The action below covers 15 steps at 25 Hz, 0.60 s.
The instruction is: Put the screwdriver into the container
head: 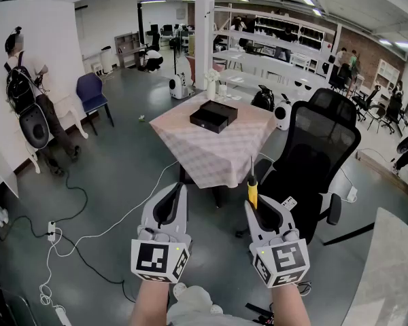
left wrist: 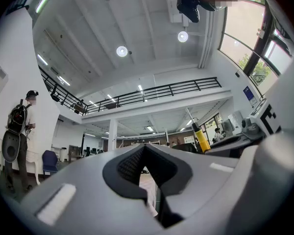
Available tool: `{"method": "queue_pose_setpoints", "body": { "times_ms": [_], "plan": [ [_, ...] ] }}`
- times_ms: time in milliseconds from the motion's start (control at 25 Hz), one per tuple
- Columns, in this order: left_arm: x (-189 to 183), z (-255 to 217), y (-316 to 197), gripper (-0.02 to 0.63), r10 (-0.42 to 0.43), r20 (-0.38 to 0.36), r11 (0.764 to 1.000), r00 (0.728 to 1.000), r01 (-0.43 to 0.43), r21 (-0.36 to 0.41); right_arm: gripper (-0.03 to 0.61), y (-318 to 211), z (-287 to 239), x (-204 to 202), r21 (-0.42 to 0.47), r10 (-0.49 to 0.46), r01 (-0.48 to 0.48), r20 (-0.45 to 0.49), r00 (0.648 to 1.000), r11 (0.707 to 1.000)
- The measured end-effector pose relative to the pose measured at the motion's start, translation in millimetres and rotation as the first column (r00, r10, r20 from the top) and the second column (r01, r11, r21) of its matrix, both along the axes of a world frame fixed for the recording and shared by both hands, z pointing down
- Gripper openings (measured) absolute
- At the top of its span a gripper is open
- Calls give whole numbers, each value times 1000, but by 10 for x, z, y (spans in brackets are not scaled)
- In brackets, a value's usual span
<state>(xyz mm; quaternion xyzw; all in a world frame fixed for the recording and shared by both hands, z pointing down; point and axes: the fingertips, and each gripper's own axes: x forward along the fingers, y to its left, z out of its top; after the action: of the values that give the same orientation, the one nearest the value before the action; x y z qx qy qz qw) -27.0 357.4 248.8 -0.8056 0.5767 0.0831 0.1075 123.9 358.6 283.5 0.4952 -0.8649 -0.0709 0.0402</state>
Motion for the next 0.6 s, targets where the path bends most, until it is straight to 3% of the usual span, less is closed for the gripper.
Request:
{"method": "queue_pose_setpoints", "body": {
  "times_ms": [360,600],
  "plan": [
    [76,-18,-269,8,-5,13,1000,1000,5,-4,78,-261,-26,172,5,14,-14,6,1000,1000],
    [-24,89,-767,8,-18,10,999,1000,18,-27,77,-721,116,140,-31,-8,9,26,1000,999]
  ]
}}
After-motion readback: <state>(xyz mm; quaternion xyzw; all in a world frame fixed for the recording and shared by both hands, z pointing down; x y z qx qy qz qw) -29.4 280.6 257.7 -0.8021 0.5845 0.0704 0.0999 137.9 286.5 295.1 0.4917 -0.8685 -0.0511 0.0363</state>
